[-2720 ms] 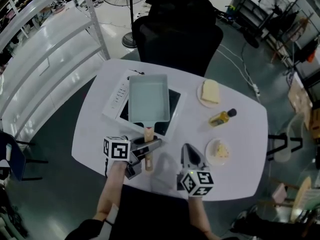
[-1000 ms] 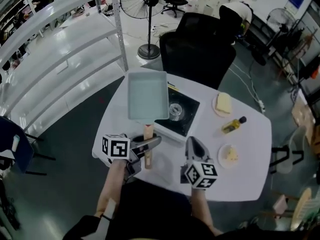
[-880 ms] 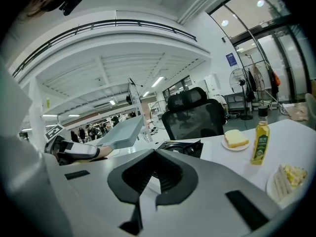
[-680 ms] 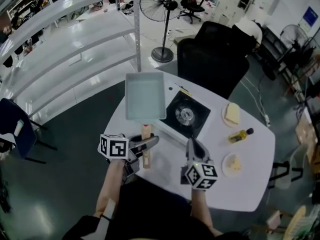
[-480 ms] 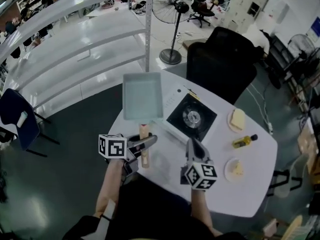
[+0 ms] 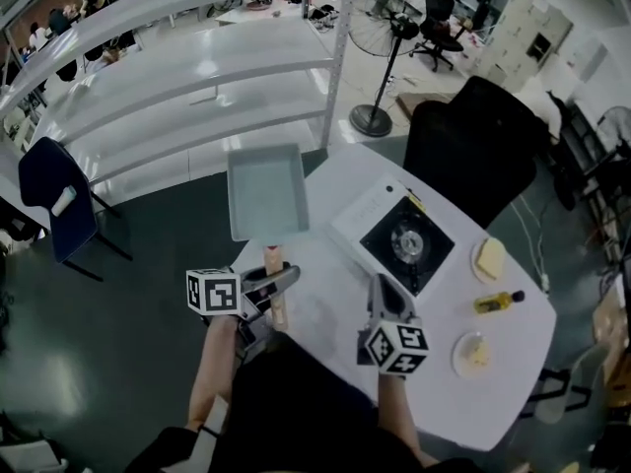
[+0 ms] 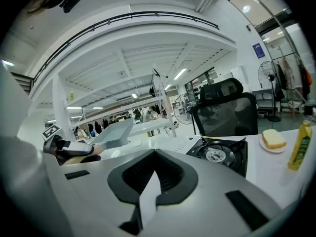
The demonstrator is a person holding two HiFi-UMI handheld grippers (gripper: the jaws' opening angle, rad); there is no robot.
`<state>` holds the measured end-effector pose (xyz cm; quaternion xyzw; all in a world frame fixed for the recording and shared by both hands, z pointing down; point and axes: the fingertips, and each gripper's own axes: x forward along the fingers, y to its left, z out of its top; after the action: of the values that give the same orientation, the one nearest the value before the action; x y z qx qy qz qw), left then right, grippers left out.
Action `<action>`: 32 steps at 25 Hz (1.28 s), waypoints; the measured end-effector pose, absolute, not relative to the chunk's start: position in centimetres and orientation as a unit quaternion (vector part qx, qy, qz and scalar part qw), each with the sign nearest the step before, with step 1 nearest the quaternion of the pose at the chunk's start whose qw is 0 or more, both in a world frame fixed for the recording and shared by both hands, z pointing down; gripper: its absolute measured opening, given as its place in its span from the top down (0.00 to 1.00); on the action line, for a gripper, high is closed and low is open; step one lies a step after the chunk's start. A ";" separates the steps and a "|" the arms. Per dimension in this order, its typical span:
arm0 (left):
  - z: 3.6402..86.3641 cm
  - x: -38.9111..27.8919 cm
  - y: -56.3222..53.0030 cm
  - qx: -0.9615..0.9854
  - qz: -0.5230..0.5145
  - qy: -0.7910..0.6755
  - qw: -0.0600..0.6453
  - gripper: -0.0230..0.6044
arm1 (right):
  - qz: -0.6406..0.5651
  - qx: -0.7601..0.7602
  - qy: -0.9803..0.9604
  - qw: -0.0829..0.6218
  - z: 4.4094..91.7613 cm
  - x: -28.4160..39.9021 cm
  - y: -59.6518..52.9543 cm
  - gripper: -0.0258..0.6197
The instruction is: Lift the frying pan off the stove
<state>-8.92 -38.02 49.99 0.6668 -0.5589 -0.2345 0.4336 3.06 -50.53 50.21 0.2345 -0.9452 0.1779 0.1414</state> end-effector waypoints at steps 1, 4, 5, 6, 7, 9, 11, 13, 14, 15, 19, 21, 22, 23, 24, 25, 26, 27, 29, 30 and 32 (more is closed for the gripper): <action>50.1 -9.2 -37.5 0.663 -0.237 -0.564 0.432 0.68 | 0.176 0.231 -0.946 0.143 50.3 2.7 -50.3 0.95; 50.1 -9.9 -35.8 0.651 -0.244 -0.578 0.428 0.68 | 0.165 0.226 -0.948 0.150 50.4 1.9 -49.6 0.95; 50.1 -10.2 -35.3 0.647 -0.247 -0.582 0.427 0.68 | 0.161 0.225 -0.949 0.152 50.4 1.7 -49.4 0.95; 50.0 -10.4 -34.7 0.643 -0.250 -0.585 0.426 0.68 | 0.158 0.223 -0.950 0.154 50.3 1.4 -49.1 0.95; 49.9 -10.7 -34.1 0.640 -0.253 -0.588 0.425 0.68 | 0.156 0.221 -0.950 0.154 50.2 1.2 -48.8 0.95; 49.8 -11.2 -33.1 0.635 -0.256 -0.594 0.423 0.68 | 0.151 0.220 -0.952 0.152 50.0 0.8 -48.3 0.95; 49.9 -11.5 -32.5 0.631 -0.257 -0.598 0.422 0.68 | 0.142 0.226 -0.952 0.149 49.8 0.7 -48.4 0.95; 50.2 -11.5 -32.4 0.629 -0.257 -0.601 0.421 0.68 | 0.136 0.230 -0.952 0.148 49.9 0.7 -48.7 0.95; 50.4 -11.5 -32.3 0.628 -0.257 -0.602 0.421 0.68 | 0.135 0.230 -0.952 0.147 49.9 0.7 -48.8 0.95; 50.5 -11.5 -32.3 0.627 -0.257 -0.602 0.421 0.68 | 0.133 0.230 -0.953 0.147 49.9 0.6 -48.9 0.95; 50.7 -11.6 -32.2 0.627 -0.258 -0.602 0.423 0.68 | 0.127 0.232 -0.954 0.145 49.8 0.6 -48.9 0.95; 50.4 -11.6 -32.2 0.628 -0.258 -0.601 0.422 0.68 | 0.125 0.233 -0.953 0.146 49.7 0.7 -48.8 0.95; 50.3 -11.6 -32.3 0.628 -0.258 -0.601 0.421 0.68 | 0.125 0.232 -0.953 0.147 49.7 0.7 -48.8 0.95; 50.3 -11.7 -32.3 0.629 -0.259 -0.601 0.420 0.68 | 0.124 0.232 -0.954 0.147 49.7 0.7 -48.8 0.95; 50.3 -11.7 -32.4 0.629 -0.260 -0.601 0.419 0.68 | 0.123 0.232 -0.954 0.147 49.7 0.7 -48.8 0.95; 50.5 -11.8 -32.4 0.629 -0.261 -0.601 0.419 0.68 | 0.122 0.232 -0.954 0.147 49.8 0.8 -48.9 0.95; 50.6 -11.8 -32.4 0.628 -0.261 -0.601 0.419 0.68 | 0.123 0.232 -0.954 0.147 49.8 0.8 -48.9 0.95; 50.7 -11.8 -32.5 0.629 -0.260 -0.601 0.419 0.68 | 0.123 0.232 -0.954 0.148 50.0 0.8 -48.9 0.95; 50.6 -11.8 -32.6 0.630 -0.259 -0.600 0.419 0.68 | 0.125 0.231 -0.953 0.150 50.1 0.7 -48.8 0.95; 50.5 -11.7 -32.6 0.631 -0.259 -0.600 0.419 0.68 | 0.124 0.230 -0.953 0.150 50.1 0.7 -48.8 0.95; 50.3 -11.7 -32.7 0.631 -0.260 -0.598 0.420 0.68 | 0.123 0.231 -0.953 0.149 49.9 0.7 -48.8 0.95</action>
<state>-11.70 -32.71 50.29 0.6313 -0.5982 -0.2598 0.4196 0.69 -48.80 49.94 0.2311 -0.9535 0.1234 0.1492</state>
